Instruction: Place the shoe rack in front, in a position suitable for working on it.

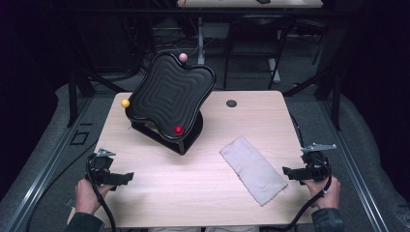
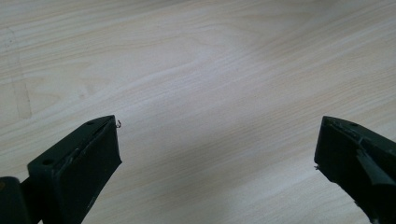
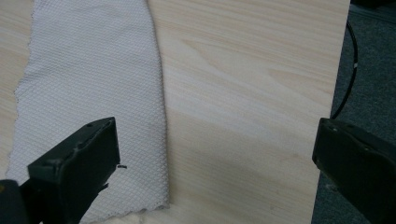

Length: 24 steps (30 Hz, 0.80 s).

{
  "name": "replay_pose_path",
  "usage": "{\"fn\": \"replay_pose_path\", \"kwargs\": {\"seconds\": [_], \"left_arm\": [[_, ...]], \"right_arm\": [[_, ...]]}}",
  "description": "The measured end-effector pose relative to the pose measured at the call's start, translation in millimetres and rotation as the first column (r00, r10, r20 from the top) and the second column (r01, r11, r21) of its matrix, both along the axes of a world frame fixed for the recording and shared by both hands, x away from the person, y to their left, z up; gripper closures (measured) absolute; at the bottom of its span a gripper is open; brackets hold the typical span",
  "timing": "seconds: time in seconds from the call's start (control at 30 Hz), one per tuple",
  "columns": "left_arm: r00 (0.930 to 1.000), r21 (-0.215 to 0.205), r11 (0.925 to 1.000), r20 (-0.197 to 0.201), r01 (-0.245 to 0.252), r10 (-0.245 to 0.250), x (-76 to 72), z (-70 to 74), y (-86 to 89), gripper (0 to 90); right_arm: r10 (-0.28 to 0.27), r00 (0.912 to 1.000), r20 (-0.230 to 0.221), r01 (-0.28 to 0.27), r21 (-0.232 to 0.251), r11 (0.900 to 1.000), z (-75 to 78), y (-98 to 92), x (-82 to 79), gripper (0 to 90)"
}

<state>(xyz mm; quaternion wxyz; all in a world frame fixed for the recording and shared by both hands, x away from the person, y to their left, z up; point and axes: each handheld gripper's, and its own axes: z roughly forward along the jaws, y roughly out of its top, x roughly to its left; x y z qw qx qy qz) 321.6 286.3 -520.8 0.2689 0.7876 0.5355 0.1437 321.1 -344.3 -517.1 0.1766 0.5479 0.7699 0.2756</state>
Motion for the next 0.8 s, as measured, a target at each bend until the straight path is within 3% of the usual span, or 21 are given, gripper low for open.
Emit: {"fn": "replay_pose_path", "kwargs": {"seconds": [0.27,0.5,0.8], "left_arm": [[1.0000,-0.001,1.0000,0.003,0.004,-0.004,0.2,0.0,-1.1,0.0],[0.9998,0.001,0.9998,0.001,0.020,-0.020,0.1,1.0,-4.6,0.0],[0.9997,0.001,0.9997,-0.006,0.023,-0.023,1.0,0.4,-3.5,0.0]], "right_arm": [[0.000,0.9999,0.015,0.000,0.003,1.000,0.4,2.1,0.3,0.6],[0.013,0.9999,0.002,-0.013,0.006,1.000,2.8,5.3,-0.5,1.0],[0.046,0.9989,0.007,-0.046,-0.008,0.999,6.1,18.2,1.4,0.0]]}}
